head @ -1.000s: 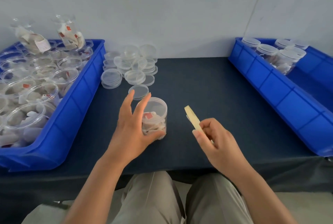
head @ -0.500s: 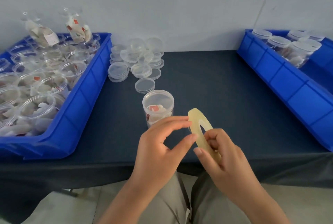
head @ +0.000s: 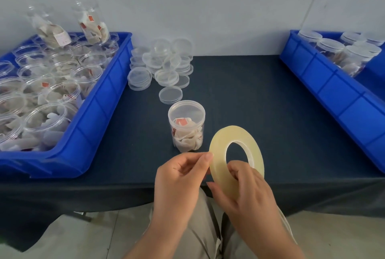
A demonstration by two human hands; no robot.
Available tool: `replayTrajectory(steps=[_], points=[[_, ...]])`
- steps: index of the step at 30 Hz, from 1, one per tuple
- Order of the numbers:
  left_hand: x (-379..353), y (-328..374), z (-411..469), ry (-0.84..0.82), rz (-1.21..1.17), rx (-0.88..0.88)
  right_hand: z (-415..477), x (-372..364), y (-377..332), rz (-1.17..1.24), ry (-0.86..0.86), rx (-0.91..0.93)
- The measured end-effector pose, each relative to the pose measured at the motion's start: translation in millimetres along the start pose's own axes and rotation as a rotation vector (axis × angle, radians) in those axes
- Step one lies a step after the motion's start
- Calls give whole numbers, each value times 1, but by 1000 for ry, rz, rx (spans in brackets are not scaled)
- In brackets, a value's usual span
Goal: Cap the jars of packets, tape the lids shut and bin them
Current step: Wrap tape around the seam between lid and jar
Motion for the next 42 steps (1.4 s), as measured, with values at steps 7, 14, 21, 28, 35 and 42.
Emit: replayTrajectory(steps=[7,14,21,28,35,42], points=[[2,-4,1,72,507,-328,-5,-2,-3,61,-60,-89],[-5,6,5,-25,606,-895,4,7,-5,348,-210,-219],[-2,25,11,-78,500,-1035,31,31,-9,506,-484,-3],[1,38,11,-153,483,-1128,49,41,-8,502,-724,38],[2,42,15,-93,370,-1042,50,40,-4,579,-554,-101],[-2,38,23,2,367,-973,59,47,-5,339,-432,-36]])
Point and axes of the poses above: each hand's wrist, its own z-axis towards the middle knuckle, its own x-axis out of the back of the hand, y = z × x, the point moved 2 cm from there along z, towards the middle knuckle, and after that the axes turned 12 degrees about -z, right-handed, at the moved point
